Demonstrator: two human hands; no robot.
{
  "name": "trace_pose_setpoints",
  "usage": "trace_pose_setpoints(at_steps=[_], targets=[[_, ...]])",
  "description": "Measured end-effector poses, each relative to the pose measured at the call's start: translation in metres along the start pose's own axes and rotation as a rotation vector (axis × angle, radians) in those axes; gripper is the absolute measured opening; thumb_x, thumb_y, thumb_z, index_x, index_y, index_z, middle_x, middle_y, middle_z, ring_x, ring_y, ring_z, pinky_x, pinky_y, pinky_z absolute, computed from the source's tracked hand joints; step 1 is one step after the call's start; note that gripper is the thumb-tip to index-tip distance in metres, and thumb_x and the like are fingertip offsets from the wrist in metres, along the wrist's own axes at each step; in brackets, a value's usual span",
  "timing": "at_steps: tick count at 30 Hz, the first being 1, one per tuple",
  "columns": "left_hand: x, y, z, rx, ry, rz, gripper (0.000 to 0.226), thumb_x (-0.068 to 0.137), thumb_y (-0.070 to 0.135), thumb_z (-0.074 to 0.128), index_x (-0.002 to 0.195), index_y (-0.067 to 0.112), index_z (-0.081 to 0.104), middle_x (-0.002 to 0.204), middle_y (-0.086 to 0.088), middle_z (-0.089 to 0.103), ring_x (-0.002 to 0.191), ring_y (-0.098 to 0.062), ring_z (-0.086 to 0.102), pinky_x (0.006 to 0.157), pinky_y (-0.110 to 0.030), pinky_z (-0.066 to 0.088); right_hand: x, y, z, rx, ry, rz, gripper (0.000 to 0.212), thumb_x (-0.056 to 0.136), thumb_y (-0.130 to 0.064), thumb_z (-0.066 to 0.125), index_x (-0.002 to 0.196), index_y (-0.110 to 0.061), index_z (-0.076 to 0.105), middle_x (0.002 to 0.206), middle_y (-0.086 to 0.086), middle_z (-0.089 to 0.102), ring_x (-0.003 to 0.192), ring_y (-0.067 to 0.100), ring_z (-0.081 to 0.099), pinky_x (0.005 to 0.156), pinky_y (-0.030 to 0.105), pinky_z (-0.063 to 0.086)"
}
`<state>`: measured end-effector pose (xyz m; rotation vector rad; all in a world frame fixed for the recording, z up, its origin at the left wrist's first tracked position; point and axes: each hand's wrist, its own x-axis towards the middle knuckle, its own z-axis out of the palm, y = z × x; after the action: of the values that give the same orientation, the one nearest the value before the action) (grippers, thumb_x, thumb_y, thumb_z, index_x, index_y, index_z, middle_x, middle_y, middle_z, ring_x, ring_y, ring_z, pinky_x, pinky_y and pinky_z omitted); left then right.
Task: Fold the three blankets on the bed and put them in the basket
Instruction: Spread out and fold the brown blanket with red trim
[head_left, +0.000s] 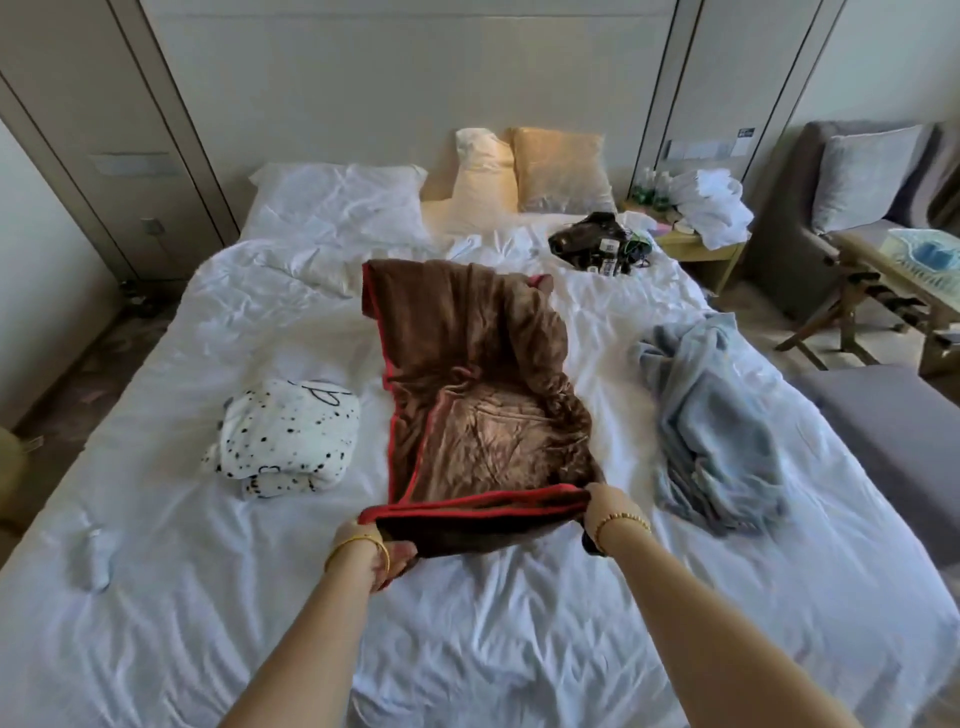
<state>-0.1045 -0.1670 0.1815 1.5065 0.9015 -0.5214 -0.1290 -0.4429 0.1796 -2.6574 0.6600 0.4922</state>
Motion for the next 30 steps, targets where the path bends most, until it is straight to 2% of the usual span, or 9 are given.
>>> trace_pose_setpoints(at_steps=[2, 4, 7, 14, 18, 22, 24, 27, 30], targets=[[0.002, 0.006, 0.003, -0.128, 0.020, 0.033, 0.023, 0.099, 0.013, 0.035, 0.083, -0.001, 0.042, 0.043, -0.023, 0.058, 0.031, -0.029, 0.056, 0.036, -0.030, 0.050, 0.002, 0.005, -0.004, -0.037, 0.075, -0.009, 0.022, 0.088, -0.013, 0.044, 0.106, -0.017, 0.057, 0.119, 0.011, 0.052, 0.102, 0.031, 0.057, 0.081, 0.033, 0.048], [0.006, 0.015, 0.010, -0.175, 0.029, 0.100, 0.017, 0.100, 0.016, 0.036, 0.099, 0.002, 0.046, 0.073, -0.030, 0.064, 0.053, -0.034, 0.063, 0.060, -0.038, 0.055, 0.007, 0.012, -0.010, -0.056, 0.102, 0.013, 0.027, 0.089, -0.013, 0.042, 0.110, -0.019, 0.057, 0.120, 0.010, 0.046, 0.111, 0.031, 0.050, 0.089, 0.038, 0.047], [0.017, 0.028, 0.023, 0.174, 0.172, 0.331, 0.026, 0.094, 0.007, 0.042, 0.116, 0.006, 0.056, 0.115, -0.024, 0.058, 0.100, -0.040, 0.059, 0.094, -0.044, 0.048, 0.017, 0.024, -0.011, -0.144, 0.035, 0.059, 0.034, 0.089, -0.015, 0.042, 0.121, -0.022, 0.053, 0.126, 0.008, 0.044, 0.120, 0.029, 0.044, 0.095, 0.039, 0.045], [-0.010, 0.068, 0.092, 0.400, 0.184, 0.753, 0.035, 0.080, -0.006, 0.047, 0.099, 0.012, 0.071, 0.130, -0.014, 0.045, 0.124, -0.029, 0.045, 0.106, -0.029, 0.035, 0.049, 0.005, -0.015, -0.075, -0.252, -0.076, 0.060, 0.088, -0.026, 0.048, 0.144, -0.021, 0.026, 0.141, 0.012, 0.035, 0.132, 0.029, 0.034, 0.109, 0.038, 0.032], [-0.014, 0.079, 0.131, 0.517, 0.094, 0.833, 0.039, 0.080, -0.005, 0.048, 0.104, 0.016, 0.072, 0.143, -0.007, 0.038, 0.134, -0.022, 0.037, 0.111, -0.023, 0.027, 0.064, -0.054, -0.046, 0.704, -0.263, -0.350, 0.043, 0.095, -0.002, 0.045, 0.137, -0.005, 0.042, 0.116, 0.015, 0.061, 0.066, -0.006, 0.058, 0.061, 0.005, 0.045], [-0.015, 0.086, 0.152, 0.450, -0.060, 0.763, 0.045, 0.084, -0.001, 0.049, 0.125, 0.013, 0.060, 0.138, -0.013, 0.047, 0.127, -0.024, 0.046, 0.107, -0.023, 0.032, 0.063, -0.090, -0.064, 0.942, -0.295, -0.449, 0.036, 0.097, -0.012, 0.045, 0.134, -0.011, 0.046, 0.110, 0.008, 0.063, 0.071, -0.009, 0.056, 0.055, 0.001, 0.043], [-0.014, 0.095, 0.154, 0.118, -0.153, 0.632, 0.047, 0.082, -0.006, 0.040, 0.119, 0.018, 0.058, 0.122, -0.019, 0.057, 0.111, -0.031, 0.055, 0.096, -0.038, 0.044, 0.063, -0.093, -0.068, 0.884, -0.289, -0.507, 0.035, 0.096, -0.011, 0.048, 0.130, -0.016, 0.047, 0.099, 0.007, 0.063, 0.058, -0.012, 0.055, 0.051, 0.002, 0.040], [-0.007, 0.110, 0.148, -0.474, -0.216, 0.375, 0.030, 0.089, 0.003, 0.036, 0.107, 0.018, 0.055, 0.091, -0.010, 0.064, 0.080, -0.023, 0.063, 0.065, -0.031, 0.052, 0.070, -0.095, -0.068, 0.817, -0.257, -0.564, 0.027, 0.092, -0.009, 0.053, 0.118, -0.001, 0.054, 0.087, 0.005, 0.064, 0.055, -0.008, 0.053, 0.051, 0.004, 0.042], [0.000, 0.116, 0.146, -0.468, -0.199, 0.362, 0.020, 0.095, 0.011, 0.043, 0.100, 0.015, 0.061, 0.087, -0.006, 0.066, 0.080, -0.019, 0.063, 0.065, -0.029, 0.051, 0.073, -0.104, -0.066, 0.716, -0.288, -0.618, 0.024, 0.090, -0.017, 0.056, 0.113, -0.010, 0.057, 0.091, -0.001, 0.064, 0.074, 0.000, 0.059, 0.069, 0.009, 0.048]])
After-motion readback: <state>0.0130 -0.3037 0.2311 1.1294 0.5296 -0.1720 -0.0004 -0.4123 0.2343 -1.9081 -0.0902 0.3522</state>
